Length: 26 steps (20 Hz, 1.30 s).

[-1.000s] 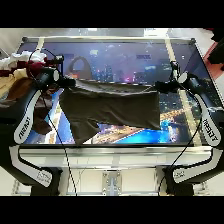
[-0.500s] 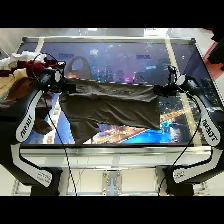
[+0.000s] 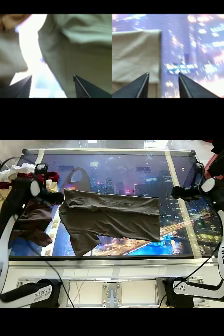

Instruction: Fold the shirts.

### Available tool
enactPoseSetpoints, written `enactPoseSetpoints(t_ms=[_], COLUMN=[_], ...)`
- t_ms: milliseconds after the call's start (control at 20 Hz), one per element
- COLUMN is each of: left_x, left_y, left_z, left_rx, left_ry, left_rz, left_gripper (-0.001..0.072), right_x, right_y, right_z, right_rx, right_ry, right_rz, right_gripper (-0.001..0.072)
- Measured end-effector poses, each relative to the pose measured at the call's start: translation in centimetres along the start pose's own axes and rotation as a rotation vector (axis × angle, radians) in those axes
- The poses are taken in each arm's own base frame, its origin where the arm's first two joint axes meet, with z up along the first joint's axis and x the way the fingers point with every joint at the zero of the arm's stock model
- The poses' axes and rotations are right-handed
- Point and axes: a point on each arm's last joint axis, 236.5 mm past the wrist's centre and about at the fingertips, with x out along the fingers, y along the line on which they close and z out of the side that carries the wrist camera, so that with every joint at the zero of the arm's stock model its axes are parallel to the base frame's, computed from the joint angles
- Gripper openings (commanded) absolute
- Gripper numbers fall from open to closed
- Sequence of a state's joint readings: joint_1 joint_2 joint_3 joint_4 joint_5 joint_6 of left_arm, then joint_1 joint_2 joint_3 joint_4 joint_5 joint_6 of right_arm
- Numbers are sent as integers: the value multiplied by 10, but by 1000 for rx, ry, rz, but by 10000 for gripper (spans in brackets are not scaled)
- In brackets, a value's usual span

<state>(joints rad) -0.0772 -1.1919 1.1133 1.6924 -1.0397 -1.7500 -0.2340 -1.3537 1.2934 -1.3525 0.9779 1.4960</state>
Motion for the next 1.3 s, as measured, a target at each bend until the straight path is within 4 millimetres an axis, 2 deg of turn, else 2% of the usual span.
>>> enactPoseSetpoints(t_ms=[100, 200, 250, 350, 450, 600, 750, 800, 850, 900, 950, 1000, 1050, 1100, 1200, 1300], left_x=[4, 15, 19, 27, 35, 50, 61, 63, 66, 69, 70, 71, 71, 70, 68, 63], left_y=[-1, -21, -33, -57, -71, -79, -82, -82, -81, -80, -79, -79, -81, -81, -83, -86], left_z=[-61, -116, -137, -168, -184, -199, -196, -195, -192, -190, -189, -189, -187, -184, -174, -161], left_rx=[-127, -256, -303, -357, -388, -426, -467, -475, -484, -484, -482, -485, -489, -490, -481, -459], left_ry=[43, 98, 131, 194, 234, 281, 271, 265, 248, 237, 230, 228, 225, 218, 196, 173], left_rz=[-29, -123, -176, -275, -327, -348, -357, -357, -356, -351, -347, -351, -357, -361, -374, -389], left_gripper=[580, 580, 581, 581, 582, 581, 580, 539, 380, 132, 12, 12, 13, 13, 13, 13], right_x=[2, 7, 10, 14, 14, 6, -6, -10, -14, -18, -21, -24, -25, -25, -18, -6], right_y=[-5, -4, -3, 0, 3, 6, 8, 8, 8, 9, 9, 10, 10, 11, 12, 13], right_z=[-22, -43, -53, -64, -71, -70, -65, -63, -62, -60, -58, -59, -60, -65, -89, -128], right_rx=[47, 78, 90, 106, 110, 101, 81, 72, 67, 60, 57, 53, 54, 61, 89, 140], right_ry=[36, 72, 90, 109, 120, 100, 68, 54, 46, 36, 26, 26, 29, 43, 115, 215], right_rz=[30, 63, 77, 98, 115, 127, 128, 126, 125, 123, 122, 121, 122, 124, 132, 142], right_gripper=[444, 444, 444, 444, 445, 444, 444, 444, 443, 441, 439, 421, 370, 369, 369, 371])
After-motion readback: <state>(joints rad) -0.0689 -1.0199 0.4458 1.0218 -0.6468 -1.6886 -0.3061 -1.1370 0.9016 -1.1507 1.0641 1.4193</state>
